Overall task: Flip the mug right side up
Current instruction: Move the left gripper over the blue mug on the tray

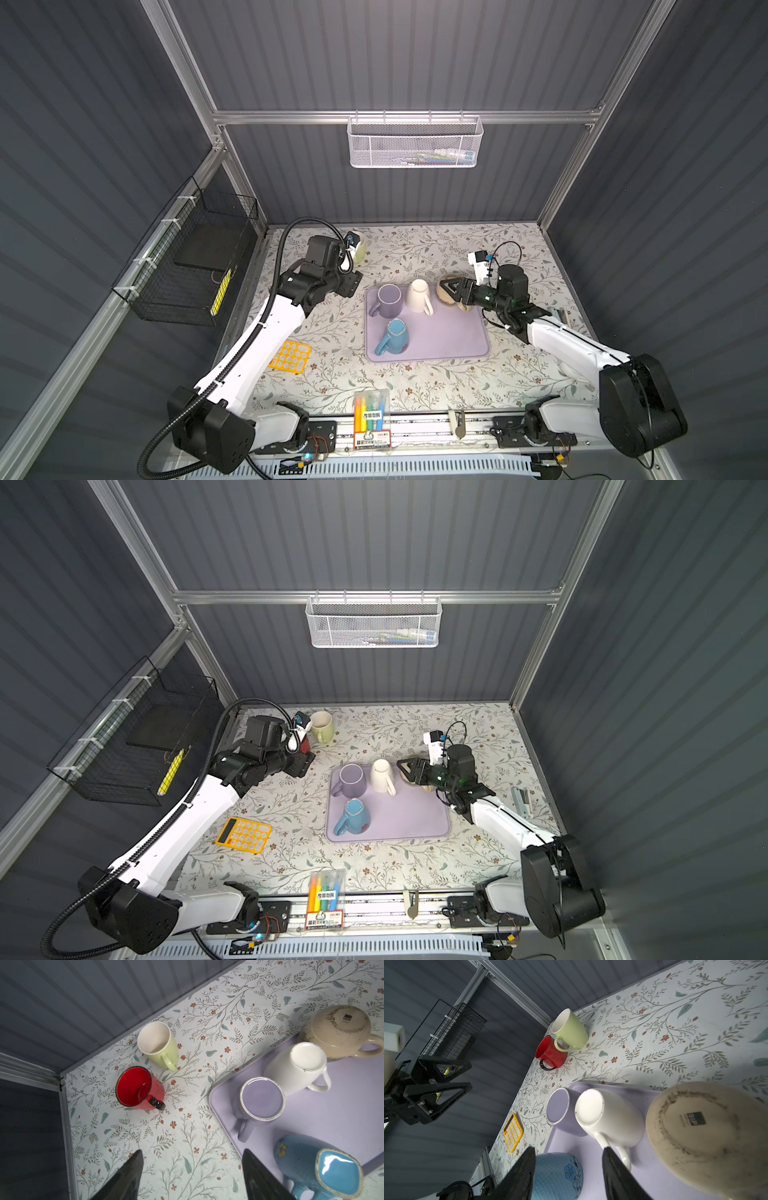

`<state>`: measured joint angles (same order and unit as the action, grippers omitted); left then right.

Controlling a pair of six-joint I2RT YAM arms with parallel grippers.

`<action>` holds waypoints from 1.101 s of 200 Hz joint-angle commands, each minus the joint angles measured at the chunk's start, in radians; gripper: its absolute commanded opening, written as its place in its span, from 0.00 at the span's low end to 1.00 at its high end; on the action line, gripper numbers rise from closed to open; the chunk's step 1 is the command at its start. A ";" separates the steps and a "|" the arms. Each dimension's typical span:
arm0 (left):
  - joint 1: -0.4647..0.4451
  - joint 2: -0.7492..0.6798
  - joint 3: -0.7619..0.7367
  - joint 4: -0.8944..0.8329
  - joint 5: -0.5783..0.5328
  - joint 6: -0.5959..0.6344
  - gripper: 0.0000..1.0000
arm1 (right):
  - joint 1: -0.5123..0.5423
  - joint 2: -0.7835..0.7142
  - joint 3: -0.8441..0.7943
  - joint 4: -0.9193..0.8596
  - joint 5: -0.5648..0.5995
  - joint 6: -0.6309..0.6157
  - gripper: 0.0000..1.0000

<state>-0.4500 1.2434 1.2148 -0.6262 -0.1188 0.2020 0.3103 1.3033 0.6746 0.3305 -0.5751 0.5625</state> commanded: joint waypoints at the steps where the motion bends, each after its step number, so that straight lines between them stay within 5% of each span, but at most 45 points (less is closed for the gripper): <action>1: -0.045 -0.068 -0.083 0.011 0.033 -0.072 0.77 | -0.004 0.019 0.052 -0.081 0.008 -0.057 0.54; 117: -0.302 -0.073 -0.269 -0.019 0.030 0.012 0.72 | -0.023 0.021 0.088 -0.212 0.024 -0.132 0.55; 220: -0.381 0.051 -0.341 0.043 -0.003 -0.033 0.70 | -0.027 0.067 0.109 -0.214 0.025 -0.141 0.55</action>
<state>-0.8154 1.2823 0.9024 -0.6205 -0.1173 0.1905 0.2886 1.3636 0.7544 0.1249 -0.5529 0.4416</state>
